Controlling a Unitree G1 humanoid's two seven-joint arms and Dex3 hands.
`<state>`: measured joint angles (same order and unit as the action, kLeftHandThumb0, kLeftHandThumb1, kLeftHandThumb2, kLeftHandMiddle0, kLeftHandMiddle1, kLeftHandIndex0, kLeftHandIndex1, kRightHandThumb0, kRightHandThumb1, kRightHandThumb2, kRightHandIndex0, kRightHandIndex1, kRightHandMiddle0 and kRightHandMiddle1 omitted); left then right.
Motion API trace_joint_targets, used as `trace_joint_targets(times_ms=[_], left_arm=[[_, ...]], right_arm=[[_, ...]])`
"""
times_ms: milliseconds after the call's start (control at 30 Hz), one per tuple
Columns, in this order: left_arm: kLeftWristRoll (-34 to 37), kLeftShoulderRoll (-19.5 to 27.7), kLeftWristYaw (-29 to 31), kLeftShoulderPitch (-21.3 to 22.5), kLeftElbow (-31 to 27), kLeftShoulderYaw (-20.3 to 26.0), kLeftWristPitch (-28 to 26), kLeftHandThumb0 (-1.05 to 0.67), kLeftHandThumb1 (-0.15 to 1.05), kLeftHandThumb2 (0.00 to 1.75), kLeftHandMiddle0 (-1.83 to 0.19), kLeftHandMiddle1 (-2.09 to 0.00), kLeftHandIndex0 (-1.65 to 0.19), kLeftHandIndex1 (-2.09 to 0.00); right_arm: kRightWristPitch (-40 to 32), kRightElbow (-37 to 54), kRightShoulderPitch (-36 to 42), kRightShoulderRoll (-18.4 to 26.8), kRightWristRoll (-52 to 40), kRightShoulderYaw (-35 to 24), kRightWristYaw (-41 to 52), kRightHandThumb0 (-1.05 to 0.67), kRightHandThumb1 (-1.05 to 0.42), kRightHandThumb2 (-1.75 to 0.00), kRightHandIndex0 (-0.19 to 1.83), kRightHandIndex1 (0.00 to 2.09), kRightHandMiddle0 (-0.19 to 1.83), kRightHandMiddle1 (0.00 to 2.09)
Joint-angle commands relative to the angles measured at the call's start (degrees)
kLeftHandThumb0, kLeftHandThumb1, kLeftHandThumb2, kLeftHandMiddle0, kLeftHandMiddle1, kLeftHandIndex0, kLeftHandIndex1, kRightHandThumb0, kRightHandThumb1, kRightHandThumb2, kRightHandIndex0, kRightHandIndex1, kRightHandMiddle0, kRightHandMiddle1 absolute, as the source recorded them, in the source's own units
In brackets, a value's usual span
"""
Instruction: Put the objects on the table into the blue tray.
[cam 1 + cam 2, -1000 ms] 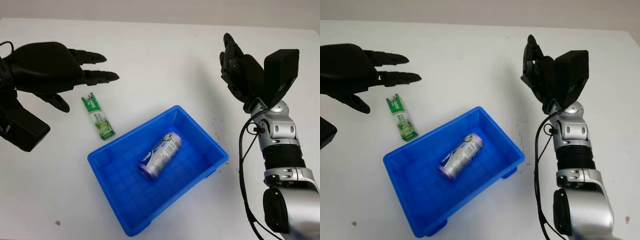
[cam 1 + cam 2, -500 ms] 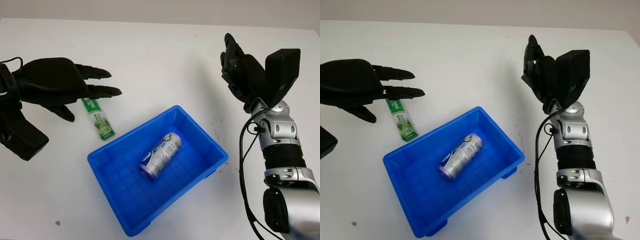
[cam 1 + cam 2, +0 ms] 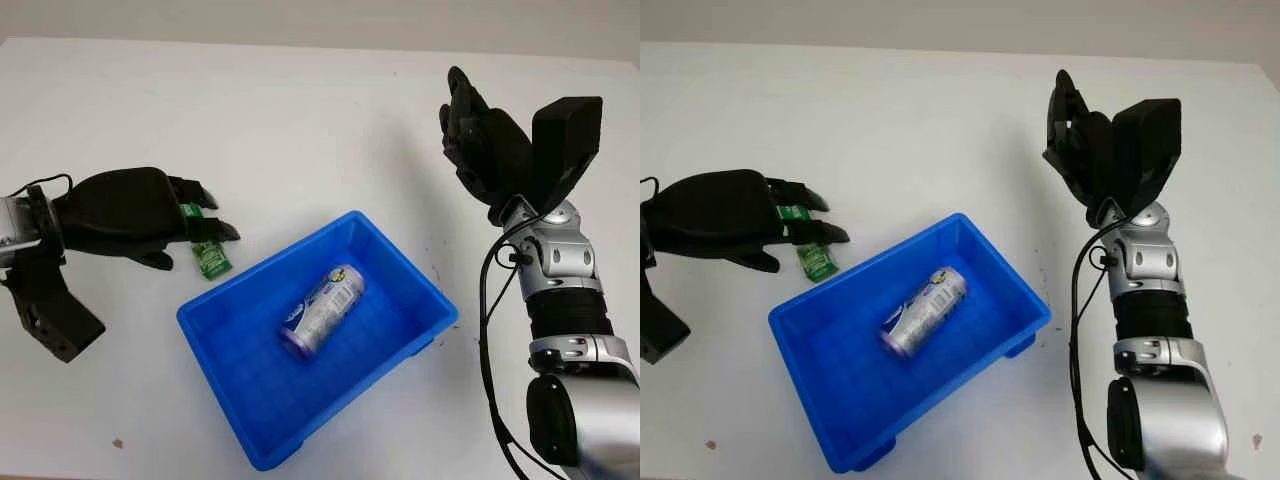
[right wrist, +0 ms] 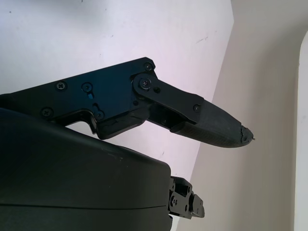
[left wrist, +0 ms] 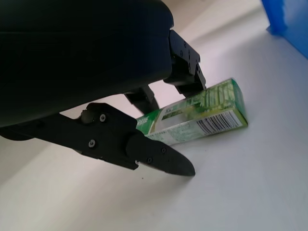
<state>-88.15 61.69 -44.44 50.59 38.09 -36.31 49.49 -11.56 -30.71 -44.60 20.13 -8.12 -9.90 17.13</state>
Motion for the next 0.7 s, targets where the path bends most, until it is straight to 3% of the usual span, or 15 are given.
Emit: trace_joint_targets(times_ms=[0, 100, 167, 267, 367, 433, 533, 667], left_arm=[[-4.5, -1.0, -4.2, -0.4, 2.3, -5.3, -2.9, -0.08, 1.05, 0.11, -0.24, -2.06, -0.13, -1.93], [-7.3, -1.6, -6.8, 0.9, 5.5, -8.3, -7.5, -0.13, 1.05, 0.19, -0.53, -2.09, -0.24, -2.08], [-7.3, -1.5, -5.6, 1.6, 6.5, -9.1, -9.7, -0.34, 1.05, 0.44, -0.66, -2.09, -0.25, -2.09], [-6.5, -1.4, -5.7, 2.2, 7.2, -9.7, -11.5, -0.45, 1.05, 0.6, -0.75, -2.09, -0.33, -2.09], [-4.9, -2.1, -8.8, 3.3, 9.1, -9.8, -11.9, -0.49, 1.05, 0.62, -1.02, -2.09, -0.62, -2.09], [-4.4, -2.5, -12.4, 4.2, 10.1, -10.1, -12.4, -0.48, 1.05, 0.65, -1.06, -2.09, -0.66, -2.09], [-2.5, -3.3, -17.9, 6.0, 12.3, -9.6, -12.2, -0.43, 1.05, 0.59, -0.99, -2.09, -0.46, -2.09], [3.4, -3.3, -15.8, 8.6, 11.8, -6.4, -12.0, -0.41, 1.05, 0.58, -0.85, -2.09, -0.28, -2.09]], right_arm=[[-0.2, 1.2, 0.3, 0.9, -0.5, -0.4, 0.4, -0.76, -1.05, -0.85, -0.19, 0.0, -0.19, 0.0], [-0.2, 1.4, 0.4, 0.9, -0.3, -0.4, 0.4, -0.76, -1.05, -0.85, -0.19, 0.0, -0.19, 0.0], [-0.1, 1.5, 0.5, 1.0, -0.2, -0.3, 0.5, -0.75, -1.05, -0.85, -0.19, 0.0, -0.19, 0.0], [-0.4, 1.4, 0.4, 0.9, -0.1, -0.3, 0.3, -0.75, -1.05, -0.84, -0.19, 0.0, -0.19, 0.0], [-0.2, 1.0, 0.4, 0.6, -0.5, -0.3, 1.0, -0.75, -1.05, -0.84, -0.19, 0.0, -0.19, 0.0], [0.0, 0.8, 0.4, 0.5, -0.6, -0.3, 1.2, -0.74, -1.05, -0.85, -0.19, 0.0, -0.19, 0.0], [0.5, 0.4, 0.3, 0.5, -0.5, -0.3, 1.5, -0.74, -1.05, -0.84, -0.19, 0.0, -0.19, 0.0], [1.0, -0.1, 0.3, 0.5, -0.6, -0.4, 1.9, -0.73, -1.05, -0.84, -0.19, 0.0, -0.19, 0.0]])
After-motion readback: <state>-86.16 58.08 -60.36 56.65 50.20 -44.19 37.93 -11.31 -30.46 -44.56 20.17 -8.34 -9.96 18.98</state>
